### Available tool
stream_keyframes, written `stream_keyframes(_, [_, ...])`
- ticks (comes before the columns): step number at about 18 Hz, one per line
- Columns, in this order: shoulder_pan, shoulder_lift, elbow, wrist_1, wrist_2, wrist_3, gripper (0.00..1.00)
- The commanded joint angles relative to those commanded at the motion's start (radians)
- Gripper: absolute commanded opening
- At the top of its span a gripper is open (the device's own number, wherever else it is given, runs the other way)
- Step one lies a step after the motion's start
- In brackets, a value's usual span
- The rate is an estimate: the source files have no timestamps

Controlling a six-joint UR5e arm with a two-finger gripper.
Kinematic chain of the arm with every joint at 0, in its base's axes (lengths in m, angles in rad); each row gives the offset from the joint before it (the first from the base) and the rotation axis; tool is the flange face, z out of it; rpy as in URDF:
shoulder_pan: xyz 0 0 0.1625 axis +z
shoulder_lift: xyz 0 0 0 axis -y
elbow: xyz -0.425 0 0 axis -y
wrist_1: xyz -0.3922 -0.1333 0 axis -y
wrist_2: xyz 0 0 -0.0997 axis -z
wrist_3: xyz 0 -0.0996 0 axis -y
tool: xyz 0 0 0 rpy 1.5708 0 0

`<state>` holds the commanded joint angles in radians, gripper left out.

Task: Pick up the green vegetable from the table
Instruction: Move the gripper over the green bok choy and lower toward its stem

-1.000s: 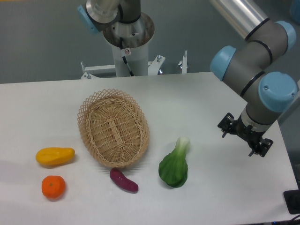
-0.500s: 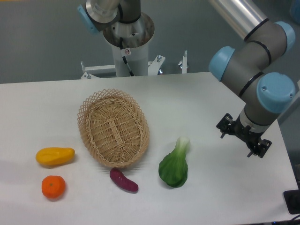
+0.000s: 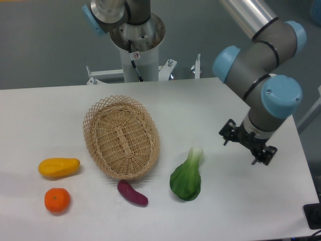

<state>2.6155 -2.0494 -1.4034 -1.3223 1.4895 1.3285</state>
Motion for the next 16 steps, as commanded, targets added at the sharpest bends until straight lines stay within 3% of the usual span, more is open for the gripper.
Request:
stream_keyframes(5, [-0.043,0.012,-0.084,0.037,0.009,-0.038,1.0])
stream_keyframes(11, [-0.064,0.009,-0.184,0.147,0.011,-0.046,1.0])
stream_keyframes(16, [-0.075,-0.005,-0.203,0.185,0.011,-0.091,1.0])
